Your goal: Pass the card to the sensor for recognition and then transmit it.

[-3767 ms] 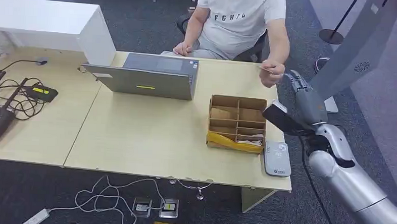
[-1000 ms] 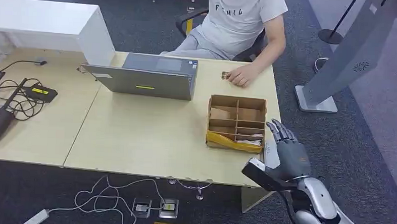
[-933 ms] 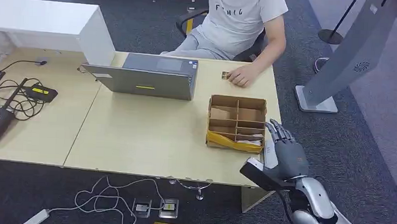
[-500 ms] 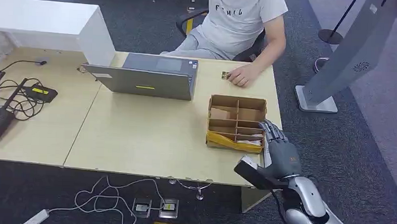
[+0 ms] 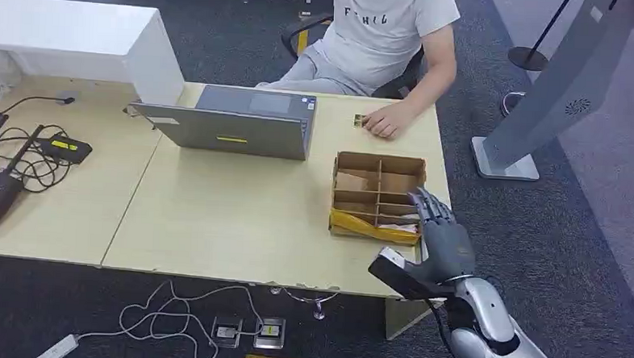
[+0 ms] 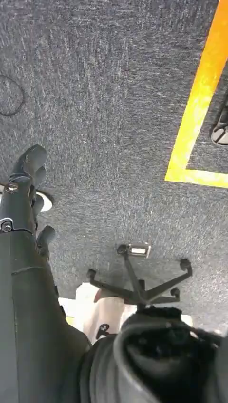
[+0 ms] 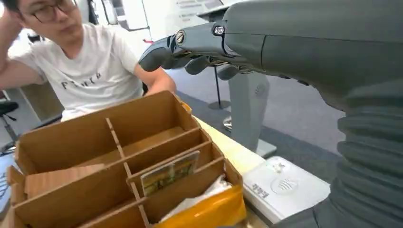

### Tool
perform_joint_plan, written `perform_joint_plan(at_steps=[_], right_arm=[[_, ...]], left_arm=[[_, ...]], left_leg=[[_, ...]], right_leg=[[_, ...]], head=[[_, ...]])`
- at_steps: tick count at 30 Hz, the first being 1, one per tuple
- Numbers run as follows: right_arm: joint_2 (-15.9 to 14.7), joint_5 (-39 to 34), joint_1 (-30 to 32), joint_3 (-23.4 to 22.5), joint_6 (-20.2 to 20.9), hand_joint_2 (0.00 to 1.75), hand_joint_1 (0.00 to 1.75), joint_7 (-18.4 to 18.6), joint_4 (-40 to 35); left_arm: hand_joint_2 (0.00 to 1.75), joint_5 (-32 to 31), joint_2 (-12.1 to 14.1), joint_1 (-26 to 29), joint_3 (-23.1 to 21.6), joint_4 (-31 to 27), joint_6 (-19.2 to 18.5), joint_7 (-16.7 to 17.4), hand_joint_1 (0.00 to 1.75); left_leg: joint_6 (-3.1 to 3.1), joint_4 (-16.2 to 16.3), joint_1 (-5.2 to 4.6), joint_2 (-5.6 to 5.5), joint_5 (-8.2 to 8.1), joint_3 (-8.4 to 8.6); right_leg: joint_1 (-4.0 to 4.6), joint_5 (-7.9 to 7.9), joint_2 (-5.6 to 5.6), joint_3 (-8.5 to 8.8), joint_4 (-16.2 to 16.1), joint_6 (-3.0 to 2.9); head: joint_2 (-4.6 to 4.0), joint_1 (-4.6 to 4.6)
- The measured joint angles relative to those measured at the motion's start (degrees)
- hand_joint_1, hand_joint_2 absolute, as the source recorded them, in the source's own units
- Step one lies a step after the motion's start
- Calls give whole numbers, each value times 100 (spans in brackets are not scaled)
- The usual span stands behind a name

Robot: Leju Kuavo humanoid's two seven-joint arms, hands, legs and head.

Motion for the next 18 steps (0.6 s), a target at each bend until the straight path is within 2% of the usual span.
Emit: perform_joint_plan(at_steps=[7, 18], right_arm=[[164, 183, -83, -2, -177, 175, 0, -236, 293], [411, 389, -232, -4, -262, 175, 0, -361, 798]], left_arm=[[0, -48, 11, -2, -9, 0, -70, -55, 0], [0, -72, 31, -7, -33, 0, -98, -66, 0]], left_leg=[[0, 0, 0, 0, 0, 0], [0, 0, 0, 0, 0, 0]], right_leg=[[0, 0, 0, 0, 0, 0], [0, 0, 0, 0, 0, 0]], head=[[0, 0], [0, 2]])
